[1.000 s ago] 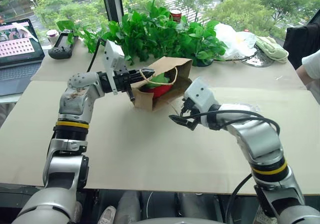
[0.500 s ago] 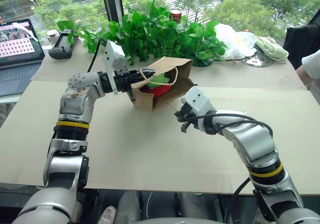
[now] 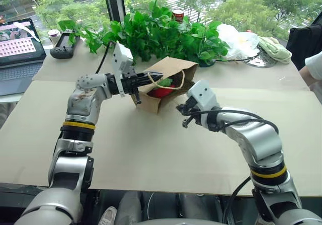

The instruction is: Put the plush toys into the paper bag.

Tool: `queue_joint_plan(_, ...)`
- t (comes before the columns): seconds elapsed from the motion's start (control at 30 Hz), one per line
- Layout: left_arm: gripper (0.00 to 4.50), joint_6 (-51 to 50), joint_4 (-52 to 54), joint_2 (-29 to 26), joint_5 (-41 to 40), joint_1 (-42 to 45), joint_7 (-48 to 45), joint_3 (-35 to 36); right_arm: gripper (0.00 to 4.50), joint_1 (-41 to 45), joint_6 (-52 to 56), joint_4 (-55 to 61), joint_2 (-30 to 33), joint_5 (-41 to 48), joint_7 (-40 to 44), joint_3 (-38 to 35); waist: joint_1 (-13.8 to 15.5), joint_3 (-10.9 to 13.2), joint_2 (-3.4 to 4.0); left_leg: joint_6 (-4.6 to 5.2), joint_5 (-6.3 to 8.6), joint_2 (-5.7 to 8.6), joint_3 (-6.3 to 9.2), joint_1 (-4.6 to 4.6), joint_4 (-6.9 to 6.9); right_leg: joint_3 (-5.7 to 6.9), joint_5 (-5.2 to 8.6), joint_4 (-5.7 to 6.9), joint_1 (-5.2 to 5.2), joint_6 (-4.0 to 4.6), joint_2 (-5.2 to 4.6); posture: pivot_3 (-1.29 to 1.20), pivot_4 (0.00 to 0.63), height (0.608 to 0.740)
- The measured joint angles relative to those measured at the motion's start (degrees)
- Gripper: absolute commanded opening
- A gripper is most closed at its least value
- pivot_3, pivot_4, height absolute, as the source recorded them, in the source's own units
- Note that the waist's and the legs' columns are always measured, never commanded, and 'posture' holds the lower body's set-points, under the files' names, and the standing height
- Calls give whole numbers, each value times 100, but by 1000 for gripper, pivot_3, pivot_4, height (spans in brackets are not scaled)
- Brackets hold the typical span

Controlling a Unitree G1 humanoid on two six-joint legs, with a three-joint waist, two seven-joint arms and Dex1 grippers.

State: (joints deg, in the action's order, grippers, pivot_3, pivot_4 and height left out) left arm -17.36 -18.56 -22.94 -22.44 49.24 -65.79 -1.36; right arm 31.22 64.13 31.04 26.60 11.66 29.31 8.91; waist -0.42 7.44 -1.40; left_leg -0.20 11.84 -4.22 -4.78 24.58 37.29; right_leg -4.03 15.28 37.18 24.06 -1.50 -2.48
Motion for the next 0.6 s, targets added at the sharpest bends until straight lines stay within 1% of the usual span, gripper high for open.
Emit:
queue_joint_plan(0.13,0,-15,-4,214,-60,208,124,90,26,300,-173,440,249,88,9,-455,-10,0,0,1,0,1,5,1,-2,-1,0,-2,2,0,1,0,150,713)
queue_joint_plan(0.3,0,-148,-43,554,-385,305,742,533,26,796,-213,707,551,284,51,-1006,-36,0,0,1,0,1,8,-1,-5,-1,0,0,2,0,2,0,150,713)
queue_joint_plan(0.37,0,-221,34,646,-475,172,982,660,26,863,-210,797,654,327,68,-1030,-40,-1,1,1,1,1,7,-4,-5,-1,0,-1,-1,0,1,0,150,713)
queue_joint_plan(0.43,0,-324,302,766,-497,-289,1231,693,26,871,-129,899,709,413,81,-949,-47,-2,3,2,1,1,5,-7,-7,-4,0,0,-2,0,0,0,150,713)
queue_joint_plan(0.53,0,-553,554,907,-565,-888,1463,660,26,792,85,942,741,530,92,-624,-38,-2,3,1,0,1,8,-2,-5,-2,0,2,2,0,1,0,150,713)
queue_joint_plan(0.6,0,-666,701,919,-583,-1076,1594,642,26,619,259,946,753,540,51,-344,-33,-2,3,1,0,1,8,-2,-2,-3,0,1,-1,1,0,0,150,713)
